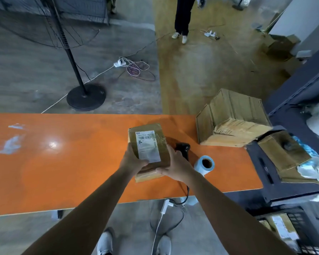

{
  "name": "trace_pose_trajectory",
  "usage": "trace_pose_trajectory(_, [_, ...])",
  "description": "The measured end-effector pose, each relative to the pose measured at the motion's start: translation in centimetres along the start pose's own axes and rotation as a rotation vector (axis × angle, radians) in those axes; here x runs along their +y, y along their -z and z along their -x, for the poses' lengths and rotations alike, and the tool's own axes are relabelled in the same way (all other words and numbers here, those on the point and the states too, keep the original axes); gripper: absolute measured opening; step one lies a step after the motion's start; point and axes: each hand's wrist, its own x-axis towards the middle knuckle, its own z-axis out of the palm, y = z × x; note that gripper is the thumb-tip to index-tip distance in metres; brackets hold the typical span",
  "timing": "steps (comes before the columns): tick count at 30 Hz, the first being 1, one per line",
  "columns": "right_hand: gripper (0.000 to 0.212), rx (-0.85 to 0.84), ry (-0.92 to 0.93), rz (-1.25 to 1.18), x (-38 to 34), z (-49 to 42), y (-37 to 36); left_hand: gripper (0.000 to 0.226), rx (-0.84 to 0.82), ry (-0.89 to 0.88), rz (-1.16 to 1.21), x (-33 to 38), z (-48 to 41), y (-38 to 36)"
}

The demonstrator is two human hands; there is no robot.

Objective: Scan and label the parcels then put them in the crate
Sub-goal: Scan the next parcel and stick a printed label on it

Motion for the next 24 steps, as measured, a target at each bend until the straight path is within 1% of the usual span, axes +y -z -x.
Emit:
trace_pose_trajectory(2, [0.1,-0.001,0.031,-0.061,0.6,0.3,0.1,0.077,-0.004,0.007,-0.038,0.1,-0.3,-0.4])
trace_pose_trajectory(4, [0.081,0.026,0.06,-0.118,1.3,0.6,0.5,0.084,-0.008,-0.007,-0.072,-0.2,-1.2,-0.9])
trace_pose_trajectory(6, [0.058,0.158,0.05,-0.137,2.4,0.7,0.9,0.085,-0.018,-0.039,-0.099,-0.7,-2.3,-1.0])
trace_pose_trajectory(8, [0.047,0.281,-0.027,-0.143,3.5,0.5,1.0,0.084,-0.019,-0.046,-0.111,-0.9,-3.3,-1.2])
trace_pose_trajectory(9, [0.046,0.298,-0.088,-0.15,3.9,0.4,1.0,0.084,-0.011,-0.046,-0.115,-1.0,-3.5,-1.5])
trace_pose_trajectory(11, [0.047,0.265,-0.2,-0.16,4.7,0.0,0.8,0.086,0.003,-0.035,-0.114,-0.7,-3.4,-1.9])
trace_pose_trajectory(12, [0.048,0.242,-0.23,-0.183,5.0,-0.3,0.5,0.087,0.01,-0.023,-0.11,-0.6,-3.1,-2.2])
trace_pose_trajectory(14, [0.049,0.205,-0.275,-0.265,5.3,-1.0,0.0,0.084,0.049,-0.025,-0.131,-1.1,-2.8,-3.1])
trace_pose_trajectory(17, [0.043,0.154,-0.343,-0.359,5.5,-2.2,-0.7,0.079,0.082,-0.063,-0.209,-2.2,-2.0,-4.0])
trace_pose_trajectory(19, [0.041,0.118,-0.373,-0.408,5.6,-2.9,-0.8,0.085,0.038,-0.062,-0.273,-2.8,-2.1,-4.0])
trace_pose_trajectory(21, [0.04,0.117,-0.388,-0.455,5.7,-3.3,-0.6,0.098,0.008,-0.04,-0.317,-4.0,-3.2,-4.2])
trace_pose_trajectory(24, [0.033,0.181,-0.39,-0.596,5.3,-3.1,0.2,0.108,0.005,-0.012,-0.395,-6.7,-6.2,-5.0])
